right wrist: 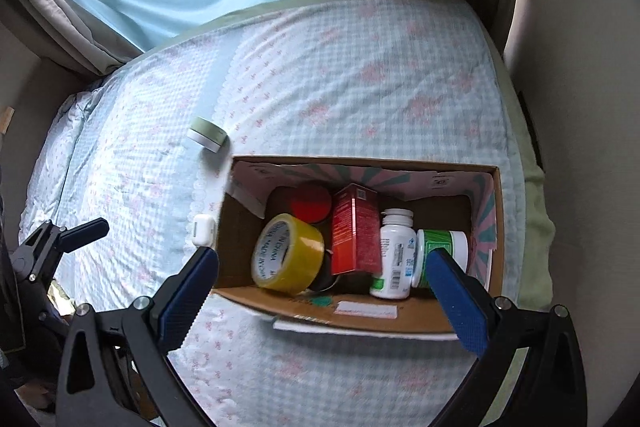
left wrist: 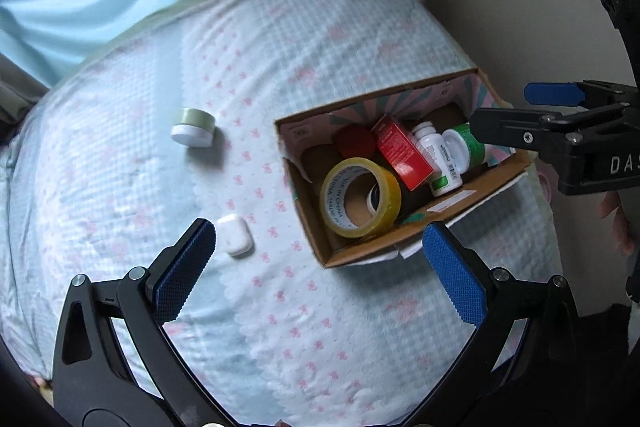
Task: Organize rigid objects
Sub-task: 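Withdraw both tools toward the pale green jar and earbud case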
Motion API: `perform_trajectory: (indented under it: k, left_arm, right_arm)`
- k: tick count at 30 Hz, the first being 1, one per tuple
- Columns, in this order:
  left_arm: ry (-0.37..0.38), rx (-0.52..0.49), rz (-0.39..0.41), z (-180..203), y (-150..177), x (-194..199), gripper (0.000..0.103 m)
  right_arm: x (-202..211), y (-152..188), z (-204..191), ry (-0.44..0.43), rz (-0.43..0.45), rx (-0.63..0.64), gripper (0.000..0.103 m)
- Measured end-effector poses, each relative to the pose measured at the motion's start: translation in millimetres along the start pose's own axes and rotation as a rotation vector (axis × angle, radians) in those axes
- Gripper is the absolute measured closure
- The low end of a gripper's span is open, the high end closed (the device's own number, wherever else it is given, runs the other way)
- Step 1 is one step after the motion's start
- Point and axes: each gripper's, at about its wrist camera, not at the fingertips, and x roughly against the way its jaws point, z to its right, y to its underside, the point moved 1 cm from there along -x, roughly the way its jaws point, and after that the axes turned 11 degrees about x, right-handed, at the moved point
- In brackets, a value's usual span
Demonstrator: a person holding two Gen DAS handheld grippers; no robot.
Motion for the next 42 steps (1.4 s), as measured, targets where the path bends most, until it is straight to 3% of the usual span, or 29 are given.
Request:
perform_trajectory:
  k: [12,22,31,42]
  left_arm:
    - [0.090,-0.031,0.146,-91,16,97,0.000]
    - [0.125,-0.065,0.204,-200,27,135,0.000]
    - [0.148,-0.031,0.125,-265,0,99,0.000]
    - [0.157,-0.005,-0.032,-262,-77,-10,0.000]
  right_arm:
    - [87,12,-119,0.193,0.127,0.049,0.000]
    - [83,25,-236,0.305,0.137,-0.003,0.000]
    - [37,29,-279,0.274,0.109,-0.143,0.000]
    - [-61,15,-268,0.221,0.018,-0.146,0.000]
